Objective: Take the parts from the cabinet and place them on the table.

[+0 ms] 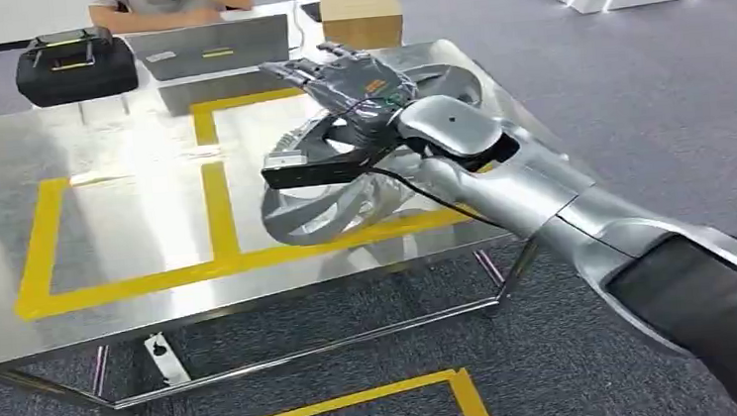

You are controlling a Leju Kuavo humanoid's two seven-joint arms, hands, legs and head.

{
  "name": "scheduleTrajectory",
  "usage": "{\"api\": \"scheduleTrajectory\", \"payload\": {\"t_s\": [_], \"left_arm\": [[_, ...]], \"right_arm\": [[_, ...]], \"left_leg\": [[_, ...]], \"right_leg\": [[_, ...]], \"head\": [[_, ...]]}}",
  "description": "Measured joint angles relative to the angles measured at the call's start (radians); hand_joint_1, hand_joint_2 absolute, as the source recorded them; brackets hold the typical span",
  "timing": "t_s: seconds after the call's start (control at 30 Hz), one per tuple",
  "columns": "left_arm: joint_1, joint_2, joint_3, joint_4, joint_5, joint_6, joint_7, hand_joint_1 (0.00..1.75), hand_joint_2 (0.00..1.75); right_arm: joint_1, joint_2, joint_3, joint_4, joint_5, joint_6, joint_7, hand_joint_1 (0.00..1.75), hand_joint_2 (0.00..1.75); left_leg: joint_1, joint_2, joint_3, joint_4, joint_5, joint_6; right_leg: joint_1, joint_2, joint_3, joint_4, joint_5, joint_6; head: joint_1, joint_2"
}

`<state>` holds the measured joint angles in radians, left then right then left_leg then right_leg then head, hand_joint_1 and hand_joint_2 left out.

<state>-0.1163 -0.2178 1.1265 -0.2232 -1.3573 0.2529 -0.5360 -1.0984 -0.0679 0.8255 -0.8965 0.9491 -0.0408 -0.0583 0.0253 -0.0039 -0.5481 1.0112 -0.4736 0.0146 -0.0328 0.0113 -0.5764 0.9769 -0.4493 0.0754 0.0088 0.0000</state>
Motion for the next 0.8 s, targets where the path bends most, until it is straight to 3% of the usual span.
{"api": "scheduleTrajectory", "payload": {"t_s": [0.03,0.07,0.13,0.17,0.2,0.23,0.3,0.33,0.37,0.4,0.47,0.53,0.57,0.63,0.67,0.7,0.73,0.8], "left_arm": [[0.000,-0.001,0.000,0.000,0.000,0.002,0.001,0.00,0.00],[-0.001,-0.001,0.000,0.000,0.000,0.007,0.005,0.00,0.00],[0.000,-0.001,-0.002,0.000,0.000,0.011,0.014,0.00,0.00],[0.001,-0.002,-0.003,0.000,0.000,0.013,0.018,0.00,0.00],[0.003,-0.002,-0.005,0.000,-0.001,0.014,0.019,0.00,0.00],[0.007,-0.002,-0.005,0.000,-0.001,0.015,0.021,0.00,0.00],[0.006,-0.003,-0.008,0.001,-0.001,0.020,0.023,0.00,0.00],[0.007,-0.005,-0.009,0.001,-0.001,0.023,0.023,0.00,0.00],[0.006,-0.011,-0.011,0.002,-0.001,0.026,0.024,0.00,0.00],[0.007,-0.013,-0.013,0.003,-0.001,0.027,0.024,0.00,0.00],[0.011,-0.014,-0.015,0.003,-0.003,0.028,0.025,0.00,0.00],[0.012,-0.013,-0.016,0.003,-0.003,0.029,0.026,0.00,0.00],[0.012,-0.013,-0.018,0.003,-0.003,0.031,0.027,0.00,0.00],[0.013,-0.011,-0.021,0.003,-0.003,0.031,0.030,0.00,0.00],[0.014,-0.011,-0.022,0.003,-0.003,0.031,0.030,0.00,0.00],[0.017,-0.011,-0.023,0.003,-0.003,0.031,0.031,0.00,0.00],[0.019,-0.011,-0.023,0.003,-0.003,0.031,0.031,0.00,0.00],[0.019,-0.010,-0.024,0.003,-0.003,0.031,0.032,0.00,0.00]], "right_arm": [[0.003,-0.008,0.000,0.000,0.001,-0.009,0.004,0.00,0.00],[0.007,-0.014,-0.001,-0.004,0.005,-0.023,0.010,0.00,0.00],[0.032,-0.022,-0.003,-0.009,0.005,-0.043,0.018,0.00,0.00],[0.047,-0.026,-0.004,-0.011,0.005,-0.051,0.020,0.00,0.00],[0.064,-0.030,-0.008,-0.016,0.005,-0.062,0.021,0.00,0.00],[0.067,-0.032,-0.013,-0.027,0.008,-0.070,0.022,0.00,0.00],[0.090,-0.041,-0.018,-0.039,0.017,-0.089,0.027,0.00,0.00],[0.093,-0.046,-0.023,-0.049,0.023,-0.099,0.027,0.00,0.00],[0.098,-0.047,-0.032,-0.063,0.029,-0.107,0.029,0.00,0.00],[0.104,-0.051,-0.038,-0.067,0.032,-0.112,0.030,0.00,0.00],[0.118,-0.059,-0.052,-0.079,0.044,-0.128,0.031,0.00,0.00],[0.127,-0.063,-0.064,-0.096,0.063,-0.148,0.037,0.00,0.00],[0.136,-0.065,-0.074,-0.103,0.075,-0.166,0.042,0.00,0.00],[0.155,-0.071,-0.093,-0.116,0.085,-0.185,0.047,0.00,0.00],[0.160,-0.074,-0.100,-0.120,0.087,-0.188,0.048,0.00,0.00],[0.165,-0.077,-0.106,-0.124,0.088,-0.189,0.049,0.00,0.00],[0.169,-0.079,-0.112,-0.128,0.089,-0.191,0.049,0.00,0.00],[0.173,-0.082,-0.120,-0.135,0.092,-0.191,0.049,0.00,0.00]], "left_leg": [[0.000,0.004,-0.002,0.000,0.004,0.006],[-0.003,0.004,-0.007,0.000,0.008,0.013],[-0.009,0.005,-0.017,0.000,0.013,0.020],[-0.013,0.005,-0.020,0.001,0.014,0.022],[-0.018,0.004,-0.024,0.001,0.016,0.025],[-0.023,0.003,-0.024,0.001,0.016,0.025],[-0.033,-0.003,-0.024,0.001,0.017,0.027],[-0.031,-0.006,-0.025,0.001,0.018,0.028],[-0.042,-0.010,-0.027,0.005,0.017,0.026],[-0.040,-0.012,-0.027,0.004,0.016,0.021],[-0.036,-0.014,-0.026,0.000,0.018,0.013],[-0.039,-0.010,-0.035,0.020,0.001,0.002],[-0.036,-0.009,-0.055,0.065,-0.034,-0.004],[-0.026,-0.008,-0.125,0.220,-0.111,-0.016],[-0.021,-0.008,-0.157,0.286,-0.131,-0.022],[-0.016,-0.008,-0.172,0.312,-0.127,-0.027],[-0.012,-0.007,-0.161,0.287,-0.098,-0.031],[-0.005,-0.004,-0.094,0.130,-0.004,-0.036]], "right_leg": [[0.000,-0.005,-0.011,0.029,-0.027,0.000],[0.002,-0.009,-0.040,0.092,-0.076,-0.001],[0.005,-0.010,-0.119,0.267,-0.169,-0.002],[0.007,-0.010,-0.144,0.321,-0.188,-0.005],[0.009,-0.010,-0.154,0.342,-0.188,-0.010],[0.014,-0.010,-0.132,0.306,-0.159,-0.020],[0.027,-0.010,-0.041,0.137,-0.079,-0.046],[0.037,-0.010,0.009,0.048,-0.055,-0.067],[0.041,-0.002,0.016,0.023,-0.050,-0.074],[0.042,-0.005,0.015,0.018,-0.041,-0.068],[0.045,-0.005,0.016,0.018,-0.035,-0.067],[0.030,-0.009,0.034,-0.002,-0.016,-0.070],[0.028,-0.009,0.034,-0.004,-0.014,-0.074],[0.027,-0.012,0.032,-0.003,-0.014,-0.074],[0.026,-0.012,0.032,-0.003,-0.016,-0.074],[0.025,-0.012,0.032,-0.002,-0.017,-0.073],[0.023,-0.011,0.034,-0.002,-0.020,-0.070],[0.017,-0.009,0.037,0.005,-0.026,-0.061]], "head": [[0.002,0.000],[0.004,0.000],[0.004,0.000],[0.004,0.000],[0.005,0.000],[0.005,0.000],[0.008,0.000],[0.008,0.000],[0.003,0.000],[0.006,0.000],[0.007,0.000],[0.005,0.000],[-0.001,0.000],[0.000,0.000],[0.001,0.000],[0.000,0.000],[0.000,0.000],[0.000,0.000]]}}
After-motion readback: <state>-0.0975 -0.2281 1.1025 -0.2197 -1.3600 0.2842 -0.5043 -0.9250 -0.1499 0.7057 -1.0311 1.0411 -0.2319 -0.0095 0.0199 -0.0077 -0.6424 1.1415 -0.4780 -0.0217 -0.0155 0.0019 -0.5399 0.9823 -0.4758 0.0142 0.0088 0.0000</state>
